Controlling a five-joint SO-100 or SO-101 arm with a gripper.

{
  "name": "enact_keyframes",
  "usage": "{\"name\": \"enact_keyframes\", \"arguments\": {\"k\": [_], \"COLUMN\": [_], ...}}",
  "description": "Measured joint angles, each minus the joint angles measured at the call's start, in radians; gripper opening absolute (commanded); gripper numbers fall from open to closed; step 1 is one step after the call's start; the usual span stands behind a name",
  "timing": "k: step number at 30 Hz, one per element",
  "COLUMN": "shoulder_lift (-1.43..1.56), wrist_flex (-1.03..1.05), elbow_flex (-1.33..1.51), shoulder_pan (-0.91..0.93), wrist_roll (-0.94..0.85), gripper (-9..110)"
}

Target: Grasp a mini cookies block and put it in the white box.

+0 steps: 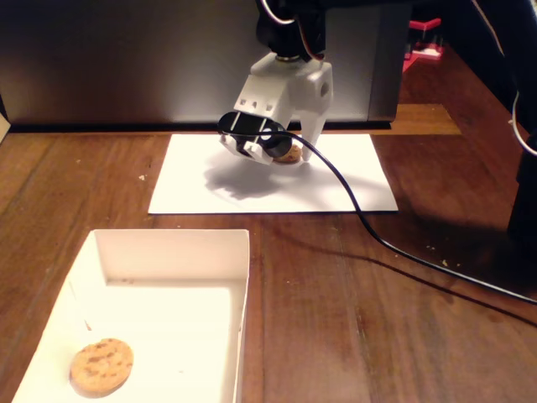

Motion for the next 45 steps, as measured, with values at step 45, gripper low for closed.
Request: {"name": "enact_keyframes", "arguments": {"k": [45], "shoulder_lift": [0.074], "wrist_flex": [0.014], "elbow_flex": [-0.052], "shoulder_pan": [0.0], "wrist_roll": [-0.037], "gripper": [8]}}
